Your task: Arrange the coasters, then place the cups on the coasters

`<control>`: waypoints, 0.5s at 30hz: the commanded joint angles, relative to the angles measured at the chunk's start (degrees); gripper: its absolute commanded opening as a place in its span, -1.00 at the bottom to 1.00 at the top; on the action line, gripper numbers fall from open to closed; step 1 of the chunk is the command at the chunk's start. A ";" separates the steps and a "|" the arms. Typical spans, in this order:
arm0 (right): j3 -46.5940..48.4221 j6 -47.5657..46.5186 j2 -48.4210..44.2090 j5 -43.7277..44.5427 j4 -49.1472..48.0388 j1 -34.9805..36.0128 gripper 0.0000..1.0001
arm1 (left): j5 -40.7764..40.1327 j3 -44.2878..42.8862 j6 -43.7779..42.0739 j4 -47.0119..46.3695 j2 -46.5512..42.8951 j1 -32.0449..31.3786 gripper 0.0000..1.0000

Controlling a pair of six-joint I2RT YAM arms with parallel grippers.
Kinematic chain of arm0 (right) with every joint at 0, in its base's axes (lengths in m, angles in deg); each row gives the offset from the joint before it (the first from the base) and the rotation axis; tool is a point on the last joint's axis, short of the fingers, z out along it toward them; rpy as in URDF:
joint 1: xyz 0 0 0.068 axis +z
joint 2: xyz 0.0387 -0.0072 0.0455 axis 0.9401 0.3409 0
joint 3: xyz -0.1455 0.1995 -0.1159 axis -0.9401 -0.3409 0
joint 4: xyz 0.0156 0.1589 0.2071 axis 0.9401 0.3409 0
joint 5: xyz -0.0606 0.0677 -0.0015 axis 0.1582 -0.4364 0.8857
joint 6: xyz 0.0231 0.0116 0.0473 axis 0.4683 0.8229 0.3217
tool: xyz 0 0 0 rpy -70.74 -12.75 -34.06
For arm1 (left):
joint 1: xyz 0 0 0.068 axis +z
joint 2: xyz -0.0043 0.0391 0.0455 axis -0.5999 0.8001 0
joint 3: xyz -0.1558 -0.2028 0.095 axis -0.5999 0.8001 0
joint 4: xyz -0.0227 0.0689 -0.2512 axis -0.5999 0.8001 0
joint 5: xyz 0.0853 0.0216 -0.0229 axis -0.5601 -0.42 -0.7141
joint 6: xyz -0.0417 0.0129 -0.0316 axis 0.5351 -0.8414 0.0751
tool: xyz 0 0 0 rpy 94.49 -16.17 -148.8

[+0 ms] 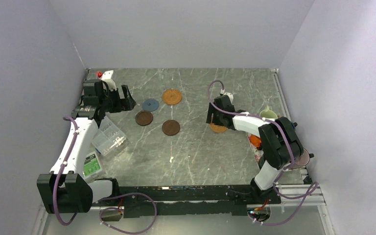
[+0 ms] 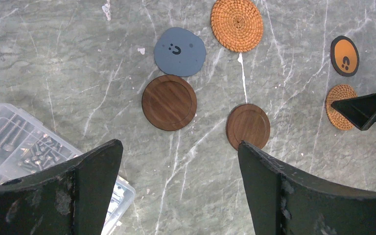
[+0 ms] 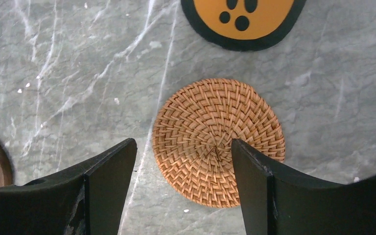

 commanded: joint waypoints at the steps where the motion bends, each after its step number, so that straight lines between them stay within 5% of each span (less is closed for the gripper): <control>1: -1.96 -0.01 1.46 2.42 3.37 -1.96 0.52 | 0.08 -0.28 0.53 -1.00 0.10 -0.23 0.88; 15: 0.28 -1.41 4.07 3.32 1.43 -4.14 0.51 | -0.19 -0.16 0.38 -1.14 0.00 -0.27 0.88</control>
